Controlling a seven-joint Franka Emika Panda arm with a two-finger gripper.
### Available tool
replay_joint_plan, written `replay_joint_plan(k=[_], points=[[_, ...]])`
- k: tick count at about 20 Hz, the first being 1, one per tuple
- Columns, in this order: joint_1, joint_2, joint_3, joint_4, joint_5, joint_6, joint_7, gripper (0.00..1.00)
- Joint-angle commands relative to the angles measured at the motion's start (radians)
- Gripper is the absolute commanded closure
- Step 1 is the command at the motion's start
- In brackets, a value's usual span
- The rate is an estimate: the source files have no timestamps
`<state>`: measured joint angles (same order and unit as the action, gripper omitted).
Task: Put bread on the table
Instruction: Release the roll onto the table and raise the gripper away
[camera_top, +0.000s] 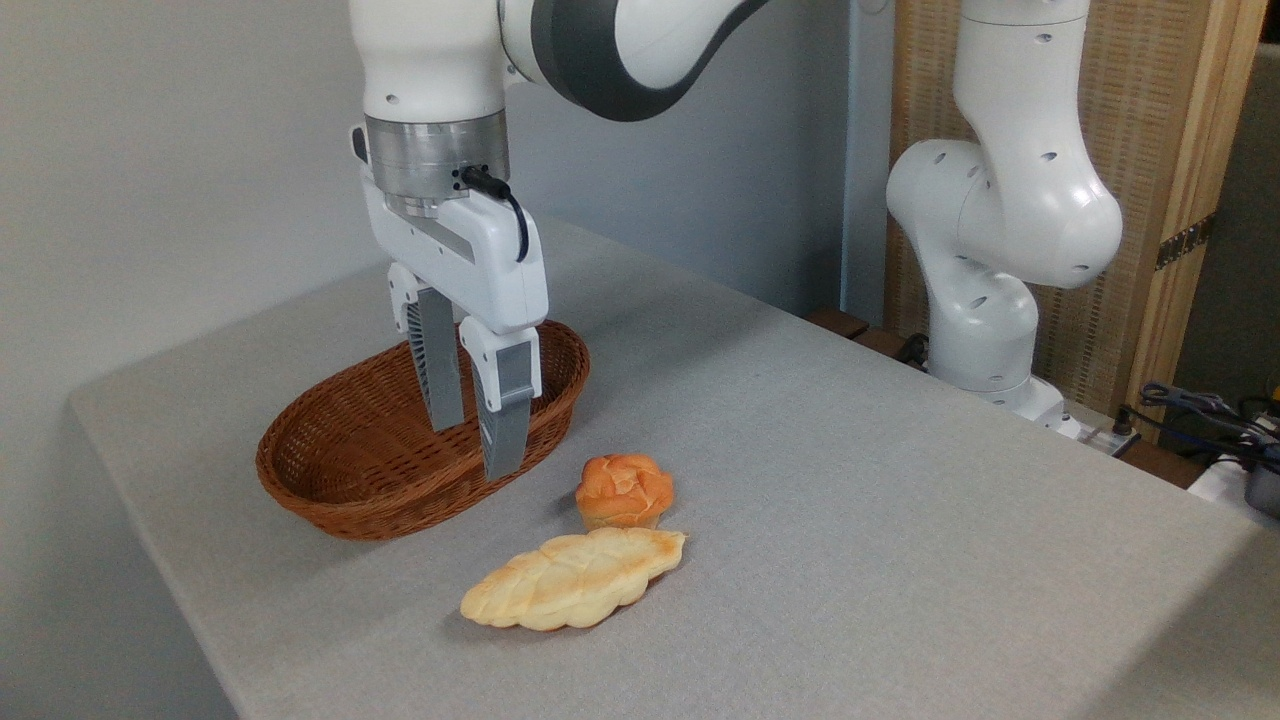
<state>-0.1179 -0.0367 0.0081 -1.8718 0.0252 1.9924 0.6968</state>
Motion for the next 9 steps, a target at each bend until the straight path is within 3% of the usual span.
replay_joint_plan(k=[1,3,5,9], points=[[-0.009,0.008,0.004,0.003,0.007,0.02,-0.051,0.0],[-0.009,0.012,0.009,0.003,-0.031,0.022,-0.051,0.0],[-0.006,0.011,0.016,0.005,-0.103,0.023,-0.04,0.0],[-0.005,0.012,0.016,0.008,-0.117,0.022,-0.04,0.0]])
